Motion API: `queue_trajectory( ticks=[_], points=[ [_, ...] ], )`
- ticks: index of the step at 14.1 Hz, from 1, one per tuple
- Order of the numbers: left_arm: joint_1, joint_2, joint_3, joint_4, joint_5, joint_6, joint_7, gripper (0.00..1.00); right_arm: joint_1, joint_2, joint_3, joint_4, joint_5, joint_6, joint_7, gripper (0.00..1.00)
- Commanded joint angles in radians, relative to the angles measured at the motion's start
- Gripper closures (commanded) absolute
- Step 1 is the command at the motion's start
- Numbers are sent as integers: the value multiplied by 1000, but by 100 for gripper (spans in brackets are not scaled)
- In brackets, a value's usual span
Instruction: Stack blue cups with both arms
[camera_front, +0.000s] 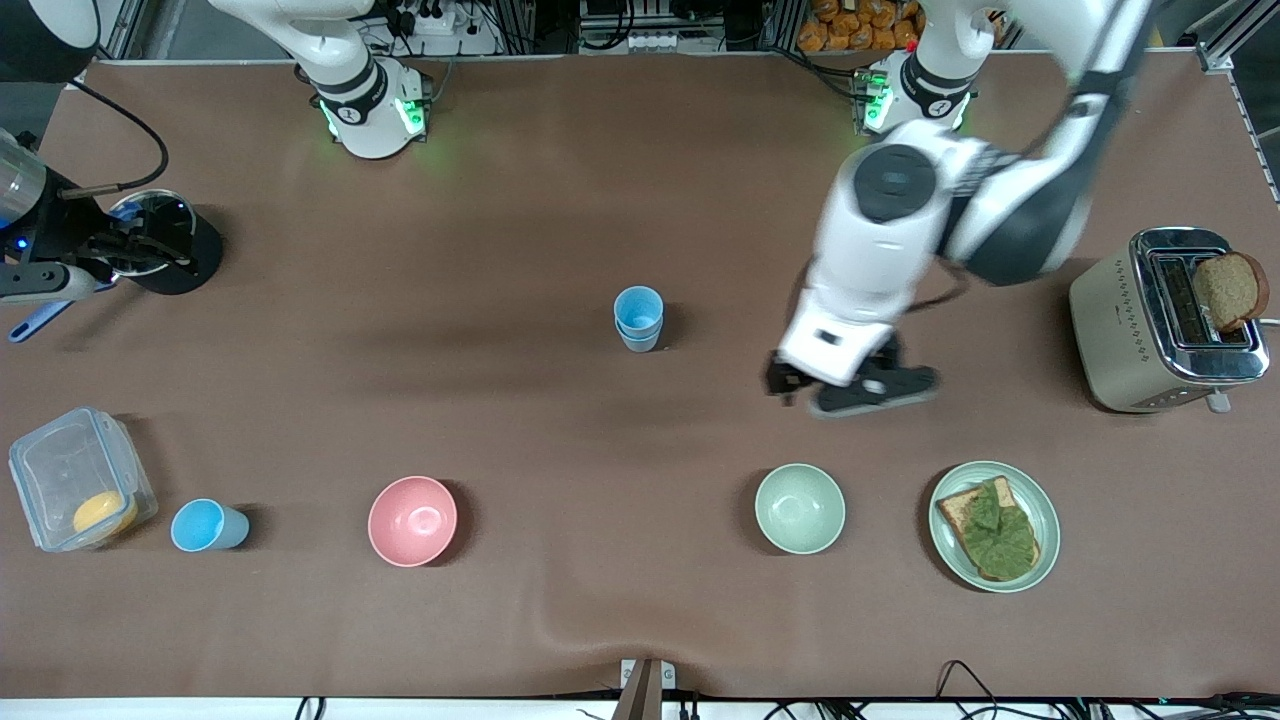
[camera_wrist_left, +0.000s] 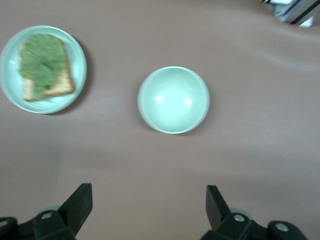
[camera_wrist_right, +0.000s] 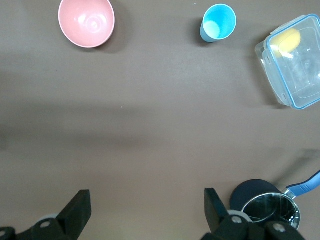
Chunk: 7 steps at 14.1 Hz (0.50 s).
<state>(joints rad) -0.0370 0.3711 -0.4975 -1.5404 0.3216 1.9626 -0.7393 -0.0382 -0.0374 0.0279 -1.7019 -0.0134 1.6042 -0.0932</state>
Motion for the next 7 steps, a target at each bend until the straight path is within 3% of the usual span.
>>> queue_trajectory(
  ticks=[1,4,7],
  points=[
    [138,-75,-15,73,-135,-187,225,0,-22,-6,14,-8,12,-3,-13,0],
    [175,-98,26,106,-159,-246,331,0,-22,-6,14,-8,12,-3,-13,0],
    [68,-136,230,95,-179,-304,415,0,-22,-7,14,-8,13,-3,-13,0]
  ],
)
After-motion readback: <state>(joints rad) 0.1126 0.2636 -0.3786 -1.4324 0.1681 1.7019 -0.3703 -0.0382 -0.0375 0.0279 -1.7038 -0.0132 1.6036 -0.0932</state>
